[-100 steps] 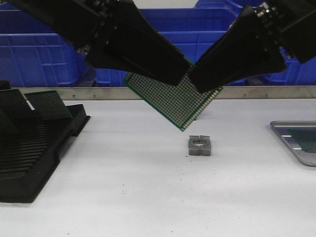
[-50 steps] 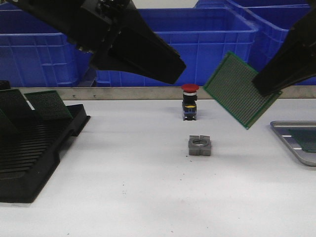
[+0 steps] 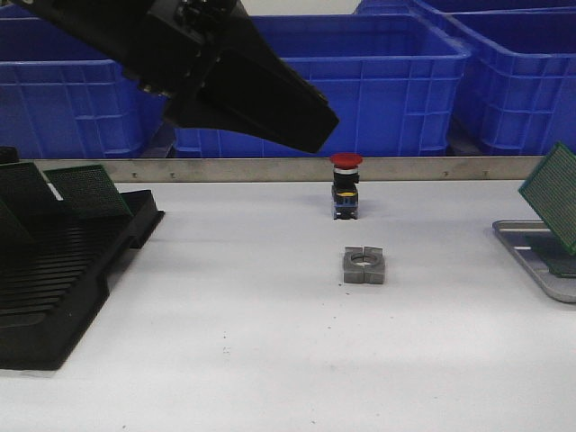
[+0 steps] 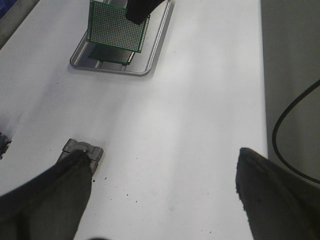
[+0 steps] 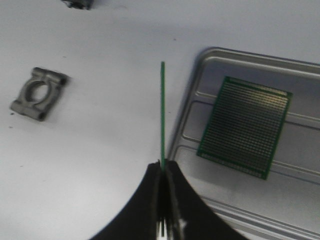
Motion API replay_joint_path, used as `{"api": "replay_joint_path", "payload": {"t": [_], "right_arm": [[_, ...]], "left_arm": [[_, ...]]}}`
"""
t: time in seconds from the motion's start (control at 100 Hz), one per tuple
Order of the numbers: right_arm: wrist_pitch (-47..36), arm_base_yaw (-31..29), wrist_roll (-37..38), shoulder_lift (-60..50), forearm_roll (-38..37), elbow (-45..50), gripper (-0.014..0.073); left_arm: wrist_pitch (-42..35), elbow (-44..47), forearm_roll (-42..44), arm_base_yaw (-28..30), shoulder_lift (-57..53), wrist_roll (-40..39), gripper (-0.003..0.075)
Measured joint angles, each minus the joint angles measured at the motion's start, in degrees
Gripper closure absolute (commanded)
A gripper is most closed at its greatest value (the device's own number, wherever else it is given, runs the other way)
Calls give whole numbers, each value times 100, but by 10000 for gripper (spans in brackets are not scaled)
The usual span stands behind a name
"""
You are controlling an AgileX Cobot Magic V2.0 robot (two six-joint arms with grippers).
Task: Place circuit board on tray
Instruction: 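Lower the board into the tray beside the first and open the right gripper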
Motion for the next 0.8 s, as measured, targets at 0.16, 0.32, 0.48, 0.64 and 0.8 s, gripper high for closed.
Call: {"api": "replay_joint_path", "payload": {"t": [0.16,0.32,0.48,0.64,0.8], "right_arm": [[-448,-176,0,326,11,0,664],[-876,-242,0,431,21,0,659],[-1180,-242,0,431,55,0,501],[-1360,-242,0,431,68,0,172],[-1500,-242,0,431,79,0,67]], "left_arm": [[0,0,0,0,0,0,171],[0,0,0,0,0,0,171],[0,0,0,0,0,0,171],[0,0,0,0,0,0,171],[0,0,0,0,0,0,171]]}}
